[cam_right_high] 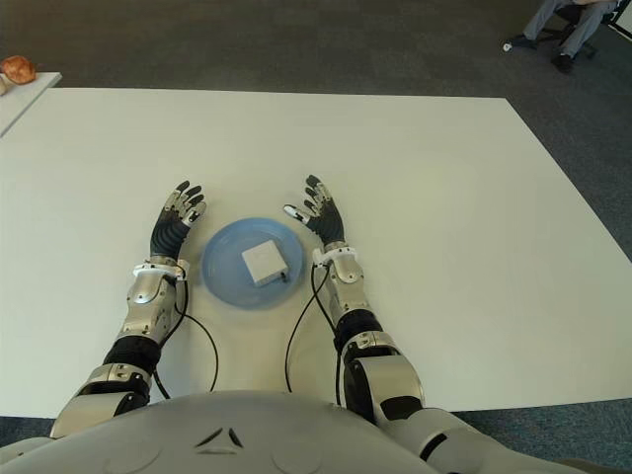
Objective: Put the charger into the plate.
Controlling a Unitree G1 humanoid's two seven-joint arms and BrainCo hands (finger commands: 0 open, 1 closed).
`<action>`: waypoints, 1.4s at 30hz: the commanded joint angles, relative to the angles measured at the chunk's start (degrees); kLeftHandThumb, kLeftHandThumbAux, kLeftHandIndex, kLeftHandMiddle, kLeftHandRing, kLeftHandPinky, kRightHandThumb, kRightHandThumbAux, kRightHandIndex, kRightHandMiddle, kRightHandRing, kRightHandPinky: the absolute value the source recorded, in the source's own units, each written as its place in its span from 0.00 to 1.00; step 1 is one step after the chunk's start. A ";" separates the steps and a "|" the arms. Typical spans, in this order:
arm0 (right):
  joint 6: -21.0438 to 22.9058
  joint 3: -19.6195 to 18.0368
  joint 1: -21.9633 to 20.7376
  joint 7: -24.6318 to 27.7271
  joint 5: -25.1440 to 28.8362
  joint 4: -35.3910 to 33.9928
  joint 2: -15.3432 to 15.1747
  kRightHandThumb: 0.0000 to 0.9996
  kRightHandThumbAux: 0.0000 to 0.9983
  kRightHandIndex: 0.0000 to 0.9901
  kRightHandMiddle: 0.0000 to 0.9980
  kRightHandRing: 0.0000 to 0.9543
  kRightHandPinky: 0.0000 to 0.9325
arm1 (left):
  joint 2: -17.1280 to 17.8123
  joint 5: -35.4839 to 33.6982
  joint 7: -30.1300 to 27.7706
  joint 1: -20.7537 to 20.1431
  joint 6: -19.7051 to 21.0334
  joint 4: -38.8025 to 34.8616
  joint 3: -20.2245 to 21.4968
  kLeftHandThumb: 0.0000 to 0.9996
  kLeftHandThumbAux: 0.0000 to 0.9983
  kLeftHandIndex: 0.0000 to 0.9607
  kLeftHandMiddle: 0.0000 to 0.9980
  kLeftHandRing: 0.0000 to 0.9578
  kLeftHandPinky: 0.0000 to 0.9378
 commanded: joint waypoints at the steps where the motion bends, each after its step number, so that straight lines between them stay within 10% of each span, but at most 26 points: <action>1: -0.43 0.09 0.54 -0.81 -0.79 0.93 0.25 0.08 0.76 0.06 0.05 0.04 0.05 | 0.07 -0.44 -0.82 3.28 3.34 3.69 0.48 0.00 0.58 0.00 0.15 0.14 0.13; 42: 2.02 0.06 0.05 -14.09 -4.47 1.76 0.81 0.00 0.52 0.00 0.00 0.00 0.00 | 0.00 0.24 2.52 2.67 3.51 4.49 1.89 0.00 0.60 0.00 0.12 0.12 0.13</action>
